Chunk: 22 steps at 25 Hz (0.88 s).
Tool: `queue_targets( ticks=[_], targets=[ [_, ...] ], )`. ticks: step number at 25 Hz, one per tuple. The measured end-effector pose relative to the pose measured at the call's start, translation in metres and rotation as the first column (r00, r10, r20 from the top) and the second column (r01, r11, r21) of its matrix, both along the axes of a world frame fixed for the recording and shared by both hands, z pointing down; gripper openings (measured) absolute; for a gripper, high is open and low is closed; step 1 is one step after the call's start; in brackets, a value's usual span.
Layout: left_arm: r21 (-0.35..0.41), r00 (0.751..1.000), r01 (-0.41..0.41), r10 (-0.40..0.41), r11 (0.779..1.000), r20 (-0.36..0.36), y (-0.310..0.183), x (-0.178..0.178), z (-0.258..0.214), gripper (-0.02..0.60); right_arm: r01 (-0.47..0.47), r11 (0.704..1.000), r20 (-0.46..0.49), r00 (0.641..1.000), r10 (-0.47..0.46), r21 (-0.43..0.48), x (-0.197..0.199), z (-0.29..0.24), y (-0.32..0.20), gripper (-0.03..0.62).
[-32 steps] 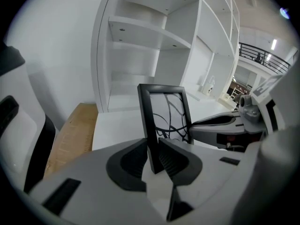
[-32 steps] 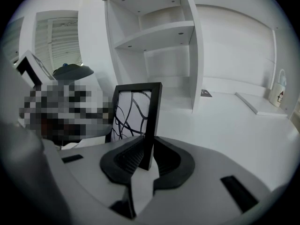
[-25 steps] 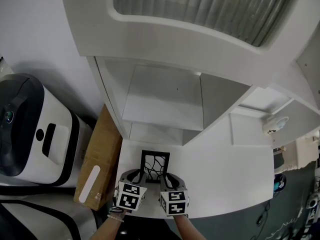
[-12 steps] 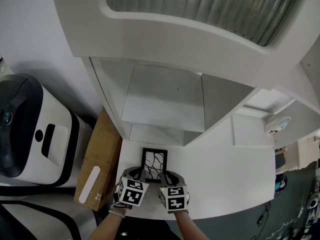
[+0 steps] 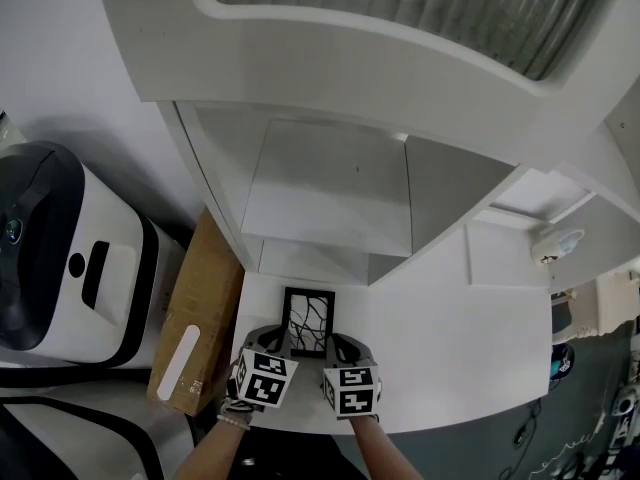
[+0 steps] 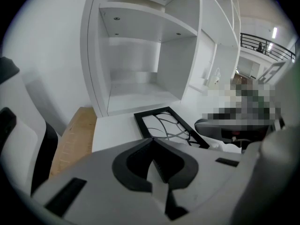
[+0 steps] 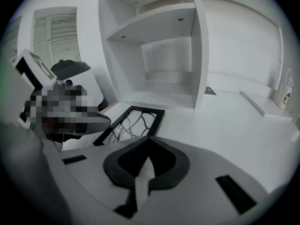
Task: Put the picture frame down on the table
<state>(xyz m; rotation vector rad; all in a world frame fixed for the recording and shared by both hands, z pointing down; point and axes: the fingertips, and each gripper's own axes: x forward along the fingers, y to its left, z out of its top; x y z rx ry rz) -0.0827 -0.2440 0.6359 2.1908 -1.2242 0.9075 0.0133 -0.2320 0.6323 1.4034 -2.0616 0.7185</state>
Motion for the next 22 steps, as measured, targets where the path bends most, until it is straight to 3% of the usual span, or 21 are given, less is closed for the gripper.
queue_targets(
  ticks=[12, 22],
  targets=[
    [0.177, 0.998, 0.022, -0.011, 0.984, -0.067, -0.004, -0.005, -0.068, 0.002, -0.032, 0.985, 0.046, 0.999, 0.024, 0.168, 0.005, -0.062, 0.0, 0.002],
    [0.363, 0.993, -0.01, 0.053, 0.932, -0.107, 0.008, 0.002, -0.153, 0.002, -0.008, 0.938, 0.086, 0.996, -0.023, 0.347, 0.003, -0.144, 0.01, 0.002]
  ],
)
